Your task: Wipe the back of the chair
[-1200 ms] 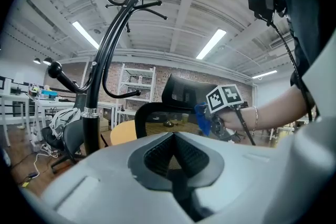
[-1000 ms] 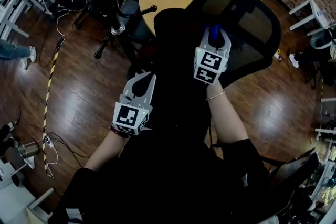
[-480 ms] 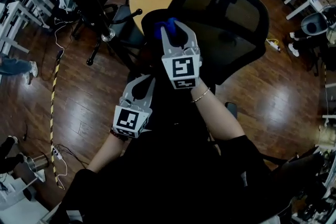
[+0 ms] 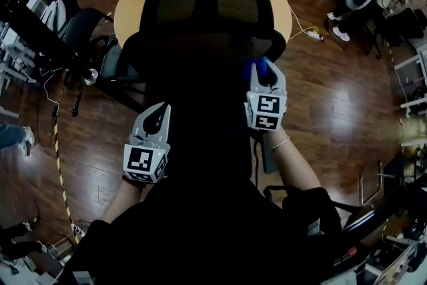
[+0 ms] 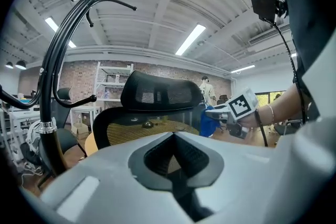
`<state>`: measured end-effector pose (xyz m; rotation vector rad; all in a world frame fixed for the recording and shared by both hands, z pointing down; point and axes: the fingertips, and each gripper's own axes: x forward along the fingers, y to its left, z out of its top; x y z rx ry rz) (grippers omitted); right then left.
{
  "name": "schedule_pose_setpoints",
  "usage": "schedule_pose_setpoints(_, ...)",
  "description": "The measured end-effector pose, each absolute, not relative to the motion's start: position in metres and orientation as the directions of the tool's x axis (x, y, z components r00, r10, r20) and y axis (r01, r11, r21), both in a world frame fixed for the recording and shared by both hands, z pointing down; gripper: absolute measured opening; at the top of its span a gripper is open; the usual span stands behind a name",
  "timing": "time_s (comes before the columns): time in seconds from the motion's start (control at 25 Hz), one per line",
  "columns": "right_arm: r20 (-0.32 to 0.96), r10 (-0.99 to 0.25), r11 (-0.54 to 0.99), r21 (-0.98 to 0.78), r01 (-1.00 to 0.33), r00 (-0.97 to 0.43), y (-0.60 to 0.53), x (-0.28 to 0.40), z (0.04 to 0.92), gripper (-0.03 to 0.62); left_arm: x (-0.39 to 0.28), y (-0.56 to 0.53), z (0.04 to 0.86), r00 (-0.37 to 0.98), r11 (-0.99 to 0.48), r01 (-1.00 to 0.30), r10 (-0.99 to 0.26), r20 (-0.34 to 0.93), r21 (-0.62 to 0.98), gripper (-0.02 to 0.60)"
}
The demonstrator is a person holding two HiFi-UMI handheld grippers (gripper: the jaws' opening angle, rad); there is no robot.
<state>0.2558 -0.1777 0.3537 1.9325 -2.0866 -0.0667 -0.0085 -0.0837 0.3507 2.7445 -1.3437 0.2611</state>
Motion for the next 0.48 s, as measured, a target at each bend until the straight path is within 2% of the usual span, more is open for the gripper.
schedule_pose_setpoints(0.16,0.146,-0.985,-0.052,0.283,-0.958,0.097,-0.198,0.324,0.346,0.089,-0.011,-0.087,0.352,0.584,-0.594,-0.805,-0.787,0.199,0.016,0.008)
schedule_pose_setpoints(0.28,0.143,-0.984,-0.056,0.308,-0.95,0.105,-0.213,0.351,0.344,0.089,-0.01,-0.081,0.364,0.554,-0.556,-0.829,-0.801,0.228,0.063,0.008)
schedule_pose_setpoints(0.48,0.117,-0.984,-0.086,0.326,-0.942,0.131,-0.231,0.373,0.336,0.089,-0.013,-0.07,0.353,0.497,-0.5,-0.865,-0.836,0.232,0.047,0.008)
